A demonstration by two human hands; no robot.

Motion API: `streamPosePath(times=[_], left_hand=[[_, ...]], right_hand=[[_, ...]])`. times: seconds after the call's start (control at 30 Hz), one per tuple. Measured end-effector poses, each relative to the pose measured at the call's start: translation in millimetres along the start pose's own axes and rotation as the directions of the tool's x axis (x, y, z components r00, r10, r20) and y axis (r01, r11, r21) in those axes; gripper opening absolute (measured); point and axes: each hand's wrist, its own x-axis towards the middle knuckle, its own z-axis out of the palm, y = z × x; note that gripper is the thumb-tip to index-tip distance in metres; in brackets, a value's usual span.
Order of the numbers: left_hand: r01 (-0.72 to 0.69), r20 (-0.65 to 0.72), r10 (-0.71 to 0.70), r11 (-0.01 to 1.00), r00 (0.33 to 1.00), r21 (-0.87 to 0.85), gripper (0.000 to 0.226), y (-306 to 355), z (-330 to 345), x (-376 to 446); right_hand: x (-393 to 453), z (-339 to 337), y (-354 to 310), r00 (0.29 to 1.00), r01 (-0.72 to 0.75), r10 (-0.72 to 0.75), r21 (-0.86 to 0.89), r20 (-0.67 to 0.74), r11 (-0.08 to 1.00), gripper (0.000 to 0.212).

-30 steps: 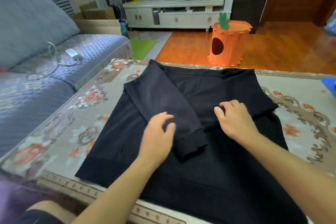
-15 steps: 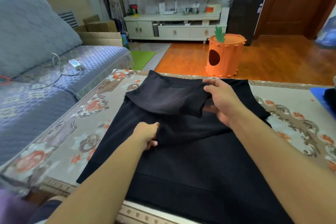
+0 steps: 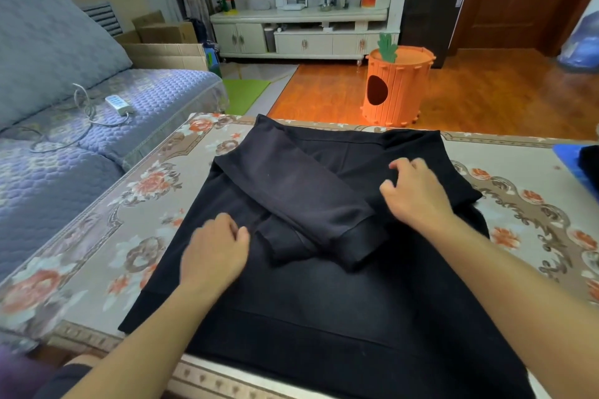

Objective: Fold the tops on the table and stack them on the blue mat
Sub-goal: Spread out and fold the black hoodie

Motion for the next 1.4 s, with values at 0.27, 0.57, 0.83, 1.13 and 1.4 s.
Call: streamPosePath(times=[0.27,0.57,0.83,1.13,1.4], left_hand=[[0.18,-0.001,-0.187,0.941,0.982,0.288,0.055,-83,14,16],[0.217,-0.159,-0.185,0.951,0.97,0.219,0.048,-73,34,39],[0.206,-0.215,-0.178,0.972,0.96,0.113,0.038,-66,29,34],[-0.208,-0.042,0.268,0.831,0.963,0.516,0.021,-46,20,187],[-0.466,0.134,0.478,0.878,0.868,-0.111,0.051,144,69,121]], right_hand=[[97,39,49,0.976,-0.072,0.149,-0.405,0.162,0.912,0.056],[189,100,-51,0.92,0.328,-0.225,-0.314,0.322,0.891,0.061],[221,109,-49,0.957,0.191,-0.086,-0.378,0.278,0.906,0.069],[168,14,11,0.971,0.024,0.124,-0.599,0.204,0.801,0.057],[37,-58,130,0.897,-0.171,0.414,-0.744,0.154,0.646,0.059]])
